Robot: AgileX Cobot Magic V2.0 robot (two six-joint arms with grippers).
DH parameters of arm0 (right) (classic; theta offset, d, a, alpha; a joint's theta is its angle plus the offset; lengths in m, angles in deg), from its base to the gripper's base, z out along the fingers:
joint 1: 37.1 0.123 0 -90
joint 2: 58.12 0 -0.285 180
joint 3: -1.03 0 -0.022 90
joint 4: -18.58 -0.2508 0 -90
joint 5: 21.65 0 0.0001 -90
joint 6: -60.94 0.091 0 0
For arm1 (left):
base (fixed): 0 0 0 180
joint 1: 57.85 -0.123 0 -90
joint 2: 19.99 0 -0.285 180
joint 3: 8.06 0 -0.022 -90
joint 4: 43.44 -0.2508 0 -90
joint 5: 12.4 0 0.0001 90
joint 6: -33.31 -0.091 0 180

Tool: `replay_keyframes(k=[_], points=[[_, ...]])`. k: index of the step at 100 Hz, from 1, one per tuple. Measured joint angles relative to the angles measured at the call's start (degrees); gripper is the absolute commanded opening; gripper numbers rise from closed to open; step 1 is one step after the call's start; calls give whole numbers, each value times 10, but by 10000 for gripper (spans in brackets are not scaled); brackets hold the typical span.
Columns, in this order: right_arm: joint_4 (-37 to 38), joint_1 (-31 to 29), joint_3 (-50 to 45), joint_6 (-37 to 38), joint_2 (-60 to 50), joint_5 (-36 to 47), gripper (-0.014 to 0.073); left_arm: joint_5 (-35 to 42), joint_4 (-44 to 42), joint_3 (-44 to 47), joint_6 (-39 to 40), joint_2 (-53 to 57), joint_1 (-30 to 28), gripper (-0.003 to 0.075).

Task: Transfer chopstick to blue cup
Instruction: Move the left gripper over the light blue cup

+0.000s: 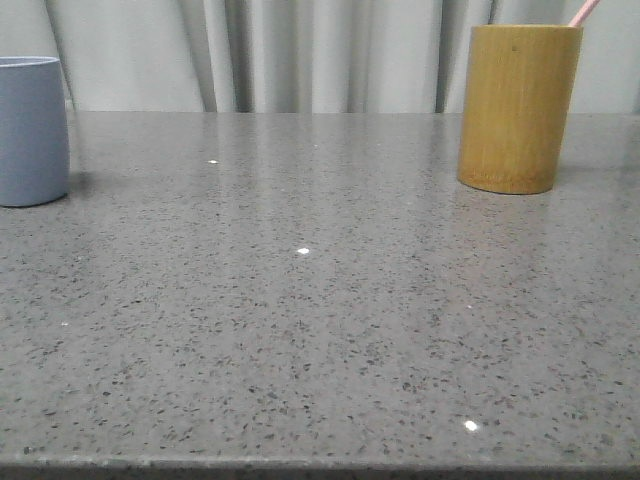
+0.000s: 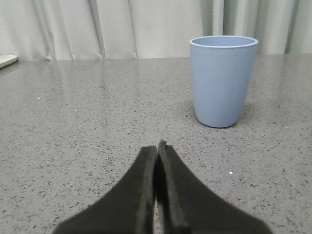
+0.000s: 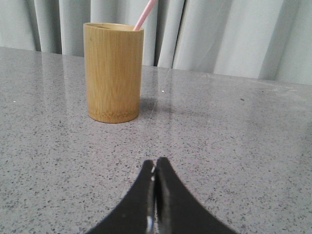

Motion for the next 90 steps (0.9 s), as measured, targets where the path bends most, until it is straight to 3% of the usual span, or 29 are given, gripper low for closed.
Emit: replay_keyframes(k=[33,55,76,90], points=[[0,0,10,1,0,73,-68,8,25,-17,0,0,0,-19],[0,0,165,1,39,-99,-68,-88,31,-154,0,-45,0,-19],[0,0,336,1,163,-259,-68,-272,50,-355,0,-195,0,-19],[0,0,425,1,232,-314,-68,-365,56,-464,0,-290,0,-19]])
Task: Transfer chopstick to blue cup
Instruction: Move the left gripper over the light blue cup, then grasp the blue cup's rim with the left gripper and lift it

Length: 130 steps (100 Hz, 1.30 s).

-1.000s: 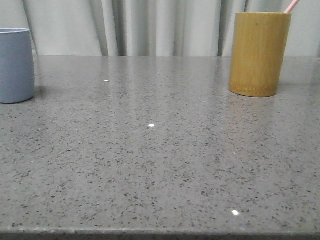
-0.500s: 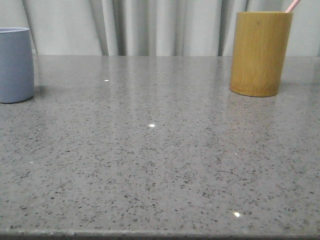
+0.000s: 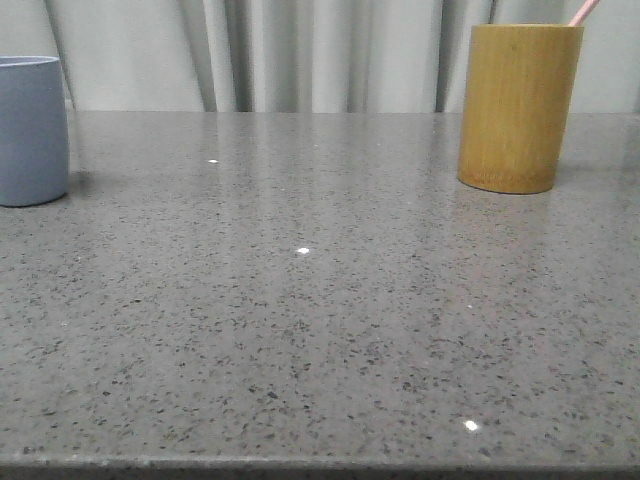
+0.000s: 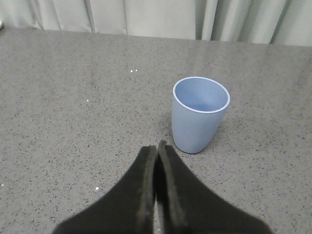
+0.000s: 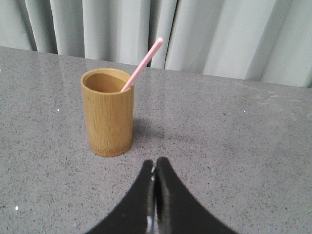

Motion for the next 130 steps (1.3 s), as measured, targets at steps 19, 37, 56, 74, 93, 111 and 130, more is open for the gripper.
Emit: replay_keyframes(k=[19,37,56,74,93,111,130], points=[[0,0,33,0,39,-3,-68,-26,2,-44,0,-65,0,-19],[0,0,33,0,45,-16,-37,-40,3,-45,-3,-87,0,23],[0,0,33,0,48,-41,283,-41,4,-45,-18,-94,0,500],[0,0,33,1,48,-43,601,-41,6,-45,-35,-94,0,692],[0,0,33,1,48,-40,614,-39,49,-49,-67,-100,0,622],[0,0,33,1,48,-37,614,-39,67,-90,-96,-166,0,608],[0,0,33,1,48,-34,614,-38,73,-173,-99,-291,0,608]])
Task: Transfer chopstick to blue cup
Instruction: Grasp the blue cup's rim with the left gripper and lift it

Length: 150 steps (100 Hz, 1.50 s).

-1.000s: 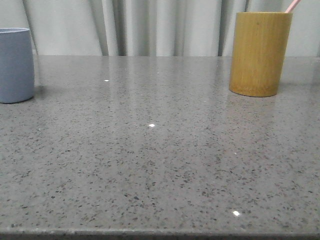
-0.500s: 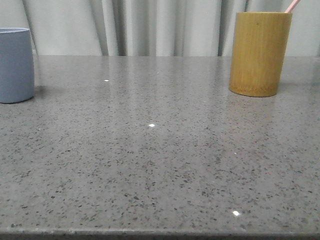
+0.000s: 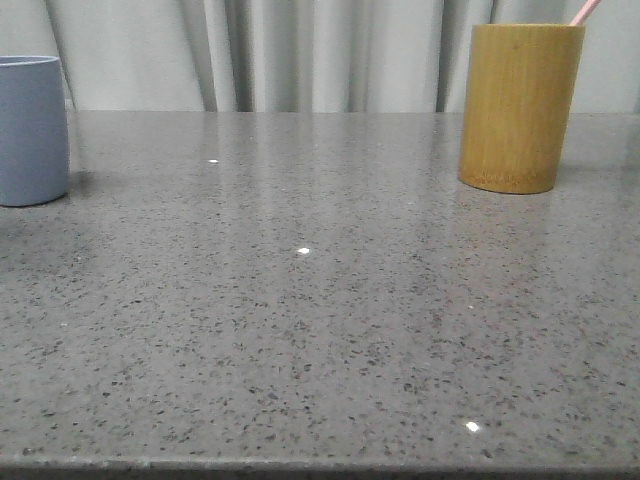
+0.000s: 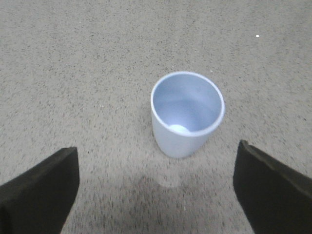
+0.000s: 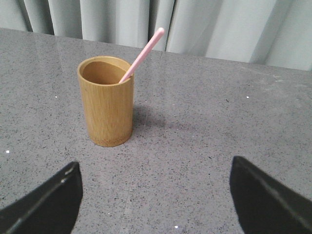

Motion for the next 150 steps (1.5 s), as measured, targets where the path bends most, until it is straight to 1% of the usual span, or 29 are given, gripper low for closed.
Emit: replay_keyframes(k=[18,37,53,69,74,81,82,83,88,92,93,95,100,102,107,110,132,150], points=[[0,0,0,0,0,1,614,-2,1,-82,-1,-121,0,608],[0,0,0,0,0,1,614,-24,2,-140,-1,-227,0,608],[0,0,0,0,0,-3,614,-42,8,-149,-1,-286,0,608],[0,0,0,0,0,-3,614,-50,14,-149,-1,-313,0,607],[0,0,0,0,0,-3,614,-50,14,-149,-1,-319,0,592],[0,0,0,0,0,-3,614,-51,15,-149,-1,-321,0,539],[0,0,0,0,0,-3,614,-51,15,-149,-1,-321,0,514],[0,0,0,0,0,-3,614,-51,15,-149,-1,-321,0,514],[0,0,0,0,0,-3,614,-51,16,-149,-1,-321,0,438],[0,0,0,0,0,-3,614,-51,17,-150,-1,-321,0,357],[0,0,0,0,0,-3,614,-51,17,-150,-1,-321,0,327],[0,0,0,0,0,-3,614,-51,17,-150,-1,-321,0,297],[0,0,0,0,0,-3,614,-51,20,-151,-1,-321,1,174],[0,0,0,0,0,-3,614,-51,20,-152,-1,-321,2,144],[0,0,0,0,0,-3,614,-51,21,-153,-1,-321,6,27],[0,0,0,0,0,-3,614,-51,21,-153,-1,-321,8,-22],[0,0,0,0,0,-3,614,-50,25,-157,-2,-321,32,-19],[0,0,0,0,0,-3,614,-68,25,-191,-3,-323,55,-19]])
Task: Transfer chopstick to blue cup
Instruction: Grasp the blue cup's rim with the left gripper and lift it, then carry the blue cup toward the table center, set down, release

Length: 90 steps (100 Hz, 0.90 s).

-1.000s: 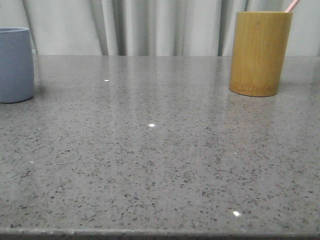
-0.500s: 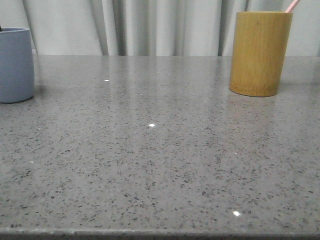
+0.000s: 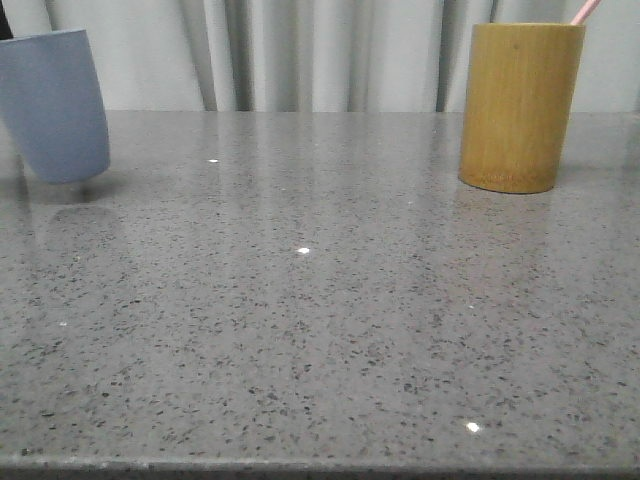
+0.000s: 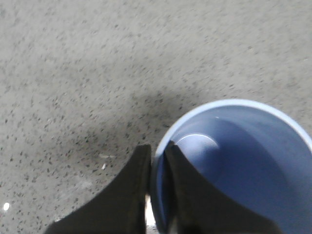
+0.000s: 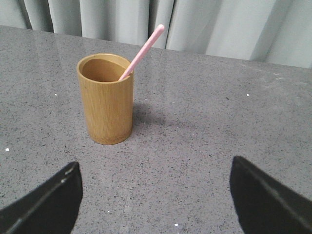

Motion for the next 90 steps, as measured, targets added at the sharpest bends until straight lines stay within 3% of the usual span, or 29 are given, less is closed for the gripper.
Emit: replay_keyframes(k=[46,90], points=[[0,0,0,0,0,-1,614,-27,-17,-106,-3,-20,157,-19],[0,0,0,0,0,-1,614,-60,-35,-230,-4,-163,228,-19]])
